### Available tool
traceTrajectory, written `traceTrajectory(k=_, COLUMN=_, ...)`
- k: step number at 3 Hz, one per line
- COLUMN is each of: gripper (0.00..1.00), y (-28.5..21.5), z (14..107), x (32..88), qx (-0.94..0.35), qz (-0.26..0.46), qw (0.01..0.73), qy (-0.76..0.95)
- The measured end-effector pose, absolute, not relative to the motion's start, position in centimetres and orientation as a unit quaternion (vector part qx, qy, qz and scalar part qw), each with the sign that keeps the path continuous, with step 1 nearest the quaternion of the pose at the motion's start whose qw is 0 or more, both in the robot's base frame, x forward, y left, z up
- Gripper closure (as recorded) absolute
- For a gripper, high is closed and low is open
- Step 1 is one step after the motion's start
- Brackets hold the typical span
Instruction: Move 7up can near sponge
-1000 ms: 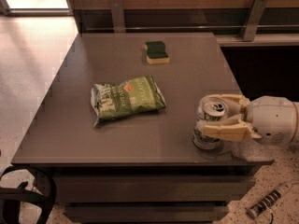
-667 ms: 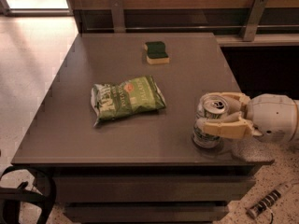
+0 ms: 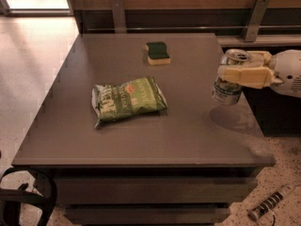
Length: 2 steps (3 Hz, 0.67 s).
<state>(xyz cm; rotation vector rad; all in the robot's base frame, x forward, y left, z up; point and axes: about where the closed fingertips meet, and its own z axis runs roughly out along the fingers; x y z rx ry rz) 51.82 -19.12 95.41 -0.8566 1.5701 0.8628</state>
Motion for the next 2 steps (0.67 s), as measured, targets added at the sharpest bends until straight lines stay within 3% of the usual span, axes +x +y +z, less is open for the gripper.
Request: traceTrajectory(k=2, gripper=1.00, y=-21.7, z=99.3, x=62.7, qx=-0.354, qz=0.322, qw=0.574, qy=0.664)
